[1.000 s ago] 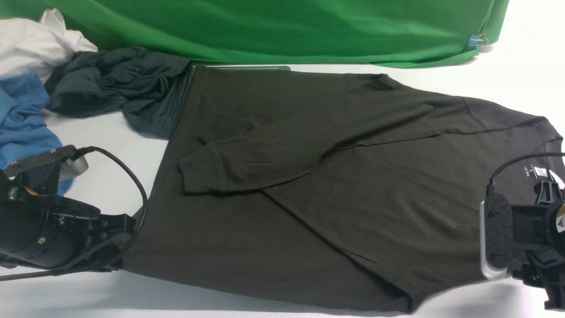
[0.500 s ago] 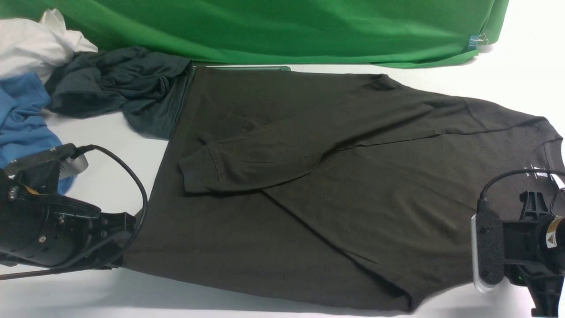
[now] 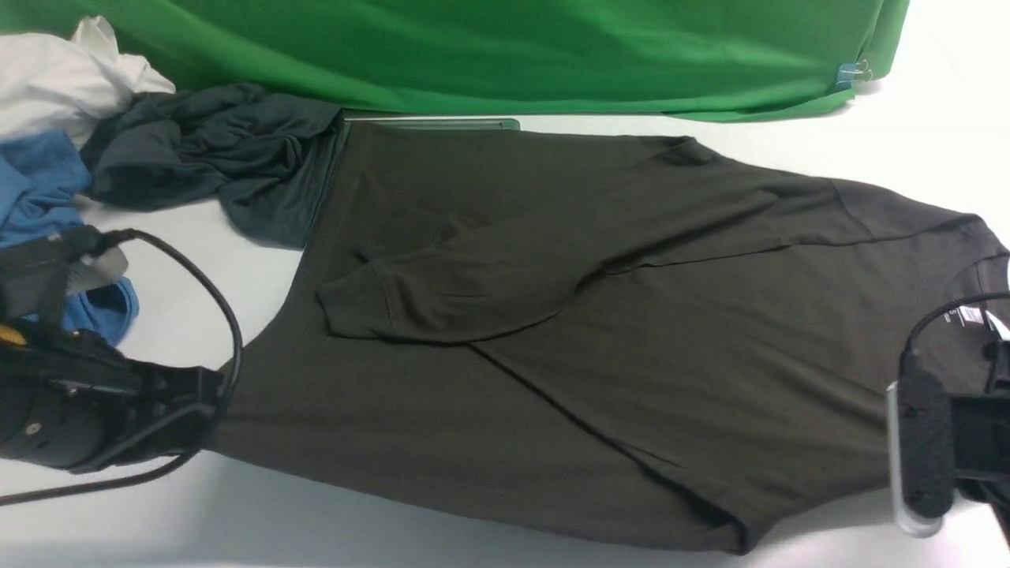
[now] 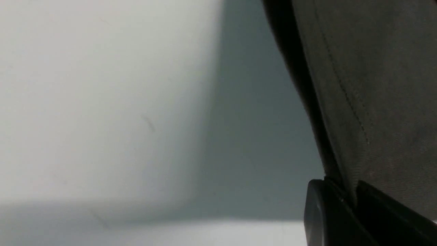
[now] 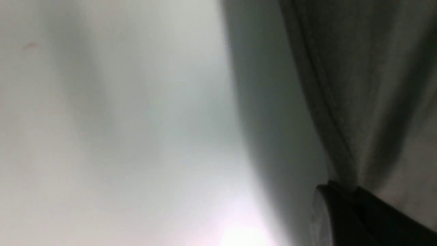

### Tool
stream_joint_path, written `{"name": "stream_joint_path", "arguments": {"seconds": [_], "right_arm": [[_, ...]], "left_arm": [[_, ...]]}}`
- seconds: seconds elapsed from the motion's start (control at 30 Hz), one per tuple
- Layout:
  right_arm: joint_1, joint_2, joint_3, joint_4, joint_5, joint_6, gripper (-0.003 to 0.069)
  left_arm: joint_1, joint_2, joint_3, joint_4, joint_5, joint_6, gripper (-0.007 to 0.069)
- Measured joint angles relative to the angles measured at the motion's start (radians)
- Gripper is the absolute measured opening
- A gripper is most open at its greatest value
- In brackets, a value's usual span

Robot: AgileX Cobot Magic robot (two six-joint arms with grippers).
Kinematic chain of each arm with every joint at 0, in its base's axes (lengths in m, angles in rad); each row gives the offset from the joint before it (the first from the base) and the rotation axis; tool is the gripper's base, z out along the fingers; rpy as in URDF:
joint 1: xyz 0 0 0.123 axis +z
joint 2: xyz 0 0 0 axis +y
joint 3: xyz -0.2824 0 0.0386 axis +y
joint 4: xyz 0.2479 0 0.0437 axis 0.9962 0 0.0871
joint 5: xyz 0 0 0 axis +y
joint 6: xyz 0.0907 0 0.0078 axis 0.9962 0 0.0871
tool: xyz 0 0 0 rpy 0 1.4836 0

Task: Fold a long-sleeved shirt on a white desktop.
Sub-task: 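Grasp the near edge of the shirt at its hem and shoulder corners, then fold the black garment in half by bringing its near edge over to the far edge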

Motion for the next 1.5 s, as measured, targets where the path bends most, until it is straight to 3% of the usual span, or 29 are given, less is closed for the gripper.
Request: {"name": "stream_joint_path", "arguments": {"seconds": [0.37,0.73,0.97,1.1,1.3,1.4,1.5], "right_arm": [[0.0,-0.08,0.0,0.003,0.023,0.019,0.0036],[0.0,0.048,-0.146,0.003,-0.057,0.114,0.0035],[-0.022,0.258,-0.374,0.003,-0.063,0.119,0.0035],[-0.062,0.397,-0.544,0.007,-0.062,0.138,0.0035],[-0.141,0.633,-0.841,0.112,-0.049,0.152,0.0035],[-0.151,0.727,-0.931,0.13,-0.055,0.204,0.0036],[-0.151,0.808,-0.983,0.139,-0.103,0.323,0.0085]], "left_arm": [[0.0,-0.072,0.0,0.009,0.003,0.0,0.0036],[0.0,0.166,-0.124,-0.128,-0.164,0.088,0.0036],[0.0,0.368,-0.38,-0.123,-0.191,0.103,0.0036],[0.0,0.568,-0.606,-0.123,-0.189,0.122,0.0036],[0.0,0.918,-1.018,-0.13,-0.161,0.131,0.0037],[0.0,1.052,-1.161,-0.139,-0.163,0.131,0.0046],[0.0,1.175,-1.266,-0.139,-0.158,0.128,0.0086]]}}
